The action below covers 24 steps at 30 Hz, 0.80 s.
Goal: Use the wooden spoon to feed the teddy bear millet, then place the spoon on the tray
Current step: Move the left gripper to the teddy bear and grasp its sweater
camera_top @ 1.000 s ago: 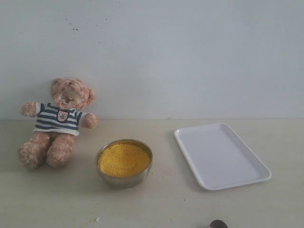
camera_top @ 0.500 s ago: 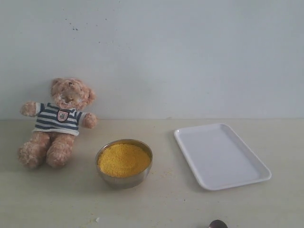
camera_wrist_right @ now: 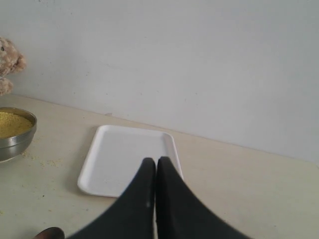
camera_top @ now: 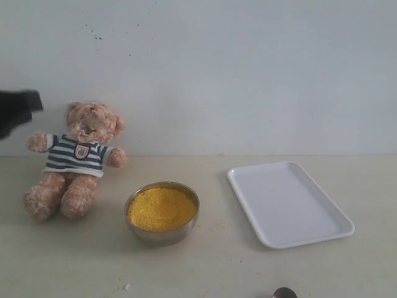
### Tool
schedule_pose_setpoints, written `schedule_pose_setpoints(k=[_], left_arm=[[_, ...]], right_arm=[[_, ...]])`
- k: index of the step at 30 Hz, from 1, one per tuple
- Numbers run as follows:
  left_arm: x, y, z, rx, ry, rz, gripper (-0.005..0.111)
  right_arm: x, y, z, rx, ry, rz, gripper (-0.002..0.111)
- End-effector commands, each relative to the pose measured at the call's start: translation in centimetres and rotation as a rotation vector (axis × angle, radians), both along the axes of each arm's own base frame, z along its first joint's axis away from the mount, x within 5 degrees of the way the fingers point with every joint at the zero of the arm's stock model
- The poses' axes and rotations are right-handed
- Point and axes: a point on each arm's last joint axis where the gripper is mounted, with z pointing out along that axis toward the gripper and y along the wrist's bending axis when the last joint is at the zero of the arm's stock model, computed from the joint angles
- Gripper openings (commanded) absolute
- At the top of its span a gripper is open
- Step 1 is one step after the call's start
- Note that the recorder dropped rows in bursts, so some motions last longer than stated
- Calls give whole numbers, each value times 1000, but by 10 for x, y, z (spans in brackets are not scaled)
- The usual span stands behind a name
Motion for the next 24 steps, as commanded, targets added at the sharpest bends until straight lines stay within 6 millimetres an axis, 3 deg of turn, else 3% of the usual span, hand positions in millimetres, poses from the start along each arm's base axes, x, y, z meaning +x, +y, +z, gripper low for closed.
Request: schedule_pose_setpoints(k=[1,5,10,13,16,20,24], left_arm=[[33,18,-61,249,342,201,4],[44,20,-102,278,556,91,4],[46,22,-113,199,806,-227,4],[49,27,-95,119,836,-366,4],[62,43,-66,16,751,-312,4],[80,79,-28,-114,606,-216,4],[101,93,-31,5,485,-318,4]], right_arm=[[0,0,0,4,-4,-2,0],[0,0,0,4,-4,-2,0],[0,0,0,4,-4,-2,0],[0,0,0,4,-4,-2,0],[0,0,0,4,-4,-2,0],[0,0,0,4,-4,-2,0],[0,0,0,4,-4,-2,0]])
